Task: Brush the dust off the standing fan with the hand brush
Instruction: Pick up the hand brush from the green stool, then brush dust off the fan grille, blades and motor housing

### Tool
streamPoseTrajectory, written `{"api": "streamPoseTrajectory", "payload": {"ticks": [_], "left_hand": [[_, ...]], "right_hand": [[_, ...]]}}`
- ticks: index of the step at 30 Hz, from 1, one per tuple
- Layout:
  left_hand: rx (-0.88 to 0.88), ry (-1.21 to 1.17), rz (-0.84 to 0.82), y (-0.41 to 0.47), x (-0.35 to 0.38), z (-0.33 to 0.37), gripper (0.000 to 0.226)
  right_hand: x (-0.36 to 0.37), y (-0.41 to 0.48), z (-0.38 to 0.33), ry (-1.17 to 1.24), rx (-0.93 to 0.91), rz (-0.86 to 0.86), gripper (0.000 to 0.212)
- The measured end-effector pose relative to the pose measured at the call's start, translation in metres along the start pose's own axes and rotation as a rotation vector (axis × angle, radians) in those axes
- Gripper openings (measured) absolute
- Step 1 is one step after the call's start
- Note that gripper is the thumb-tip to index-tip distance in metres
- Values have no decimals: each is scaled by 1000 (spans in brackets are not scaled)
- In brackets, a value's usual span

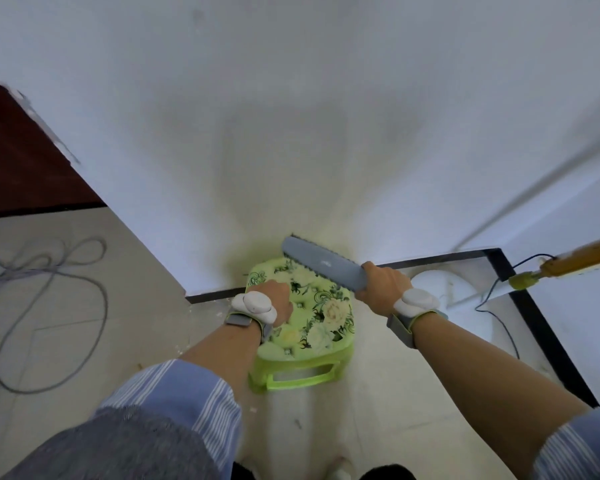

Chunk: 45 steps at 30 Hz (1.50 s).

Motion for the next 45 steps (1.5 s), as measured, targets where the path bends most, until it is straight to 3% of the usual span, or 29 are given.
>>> {"api": "streamPoseTrajectory", "payload": {"ticks": [2,8,12,20,29,38,45], "left_hand": [[14,-15,4,-23,-35,0,26],[42,58,133,-88,-145,1,16],[80,121,241,-120,-206,11,27],[175,237,409,-162,-309,77,32],[257,293,576,-173,-400,215,32],[367,252,579,-153,-437,395,32],[463,161,571,-136,-462,489,36]], "right_hand": [[-35,-20,-2,17,26,7,43],[-135,-78,-7,56,108,90,53],[-193,-114,-6,71,125,147,52],[-300,-190,37,137,201,349,52],[-401,-269,163,154,289,581,59],[-462,-327,323,180,401,701,62],[-490,-340,406,435,385,822,65]]}}
Point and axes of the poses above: each hand's wrist, its own y-axis towards the middle knuckle, its own x-axis out of the palm, z = x × y, the point moved 8 cm from there along y, towards the middle knuckle, and after that the axes turned 12 degrees about y, right-handed, at the moved point
